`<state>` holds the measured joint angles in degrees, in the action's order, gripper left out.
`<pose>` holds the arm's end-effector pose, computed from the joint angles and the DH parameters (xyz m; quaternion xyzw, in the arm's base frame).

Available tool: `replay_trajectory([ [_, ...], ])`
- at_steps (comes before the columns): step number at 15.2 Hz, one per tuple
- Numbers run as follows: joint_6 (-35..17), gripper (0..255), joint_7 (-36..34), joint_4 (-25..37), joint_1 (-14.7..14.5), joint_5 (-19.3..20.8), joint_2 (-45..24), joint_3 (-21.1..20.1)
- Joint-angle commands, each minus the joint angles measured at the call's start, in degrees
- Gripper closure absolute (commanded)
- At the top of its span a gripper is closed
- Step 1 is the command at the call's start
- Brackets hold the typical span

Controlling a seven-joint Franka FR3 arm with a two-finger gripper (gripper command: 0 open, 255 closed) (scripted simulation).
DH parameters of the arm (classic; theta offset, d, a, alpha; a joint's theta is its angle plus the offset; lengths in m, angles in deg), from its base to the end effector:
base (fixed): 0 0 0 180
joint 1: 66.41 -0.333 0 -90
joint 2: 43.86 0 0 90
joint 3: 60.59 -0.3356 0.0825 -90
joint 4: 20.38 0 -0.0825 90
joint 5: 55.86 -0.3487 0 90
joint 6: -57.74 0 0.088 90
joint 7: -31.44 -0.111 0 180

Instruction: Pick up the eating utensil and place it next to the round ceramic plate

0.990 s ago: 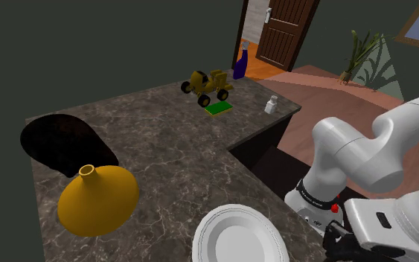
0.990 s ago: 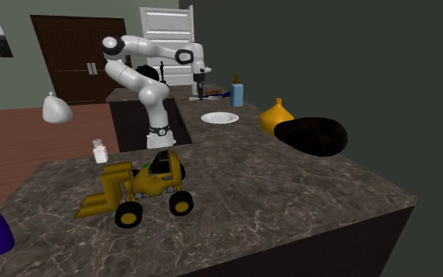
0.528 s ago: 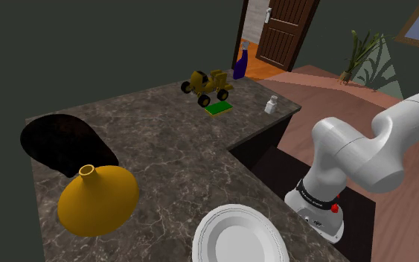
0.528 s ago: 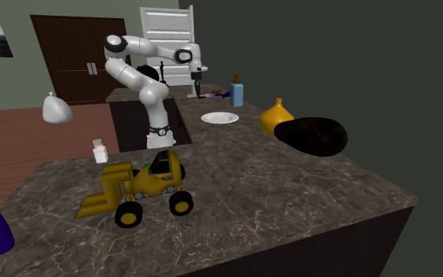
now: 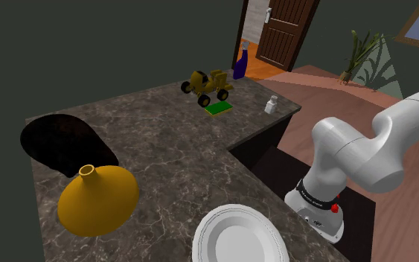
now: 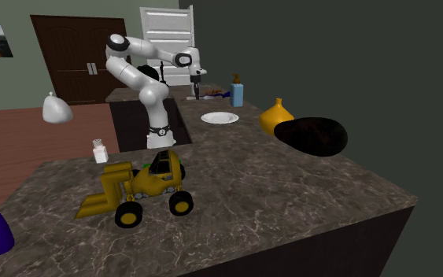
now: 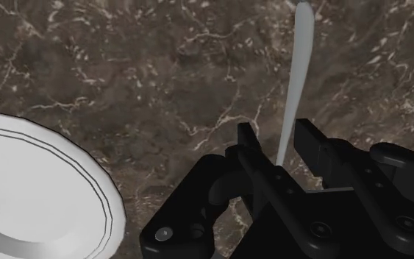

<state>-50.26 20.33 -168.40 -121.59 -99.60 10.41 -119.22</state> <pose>-0.2024 0.2841 0.4168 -0.8047 -0.5930 -0.0276 0.0011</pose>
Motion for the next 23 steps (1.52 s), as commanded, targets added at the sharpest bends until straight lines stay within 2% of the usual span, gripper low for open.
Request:
replay_trajectory([
  [1,-1.73,255,0.23,-0.97,0.22,-1.07,-0.53,-1.50],
  [10,-9.46,255,1.33,-4.42,1.90,-6.07,-3.56,-8.95],
  [18,-9.45,255,1.34,-4.42,1.91,-6.08,-3.55,-8.96],
  [19,-9.45,0,1.34,-4.42,1.91,-6.08,-3.55,-8.96],
  [23,-9.46,0,1.34,-4.41,1.92,-6.08,-3.55,-8.97],
])
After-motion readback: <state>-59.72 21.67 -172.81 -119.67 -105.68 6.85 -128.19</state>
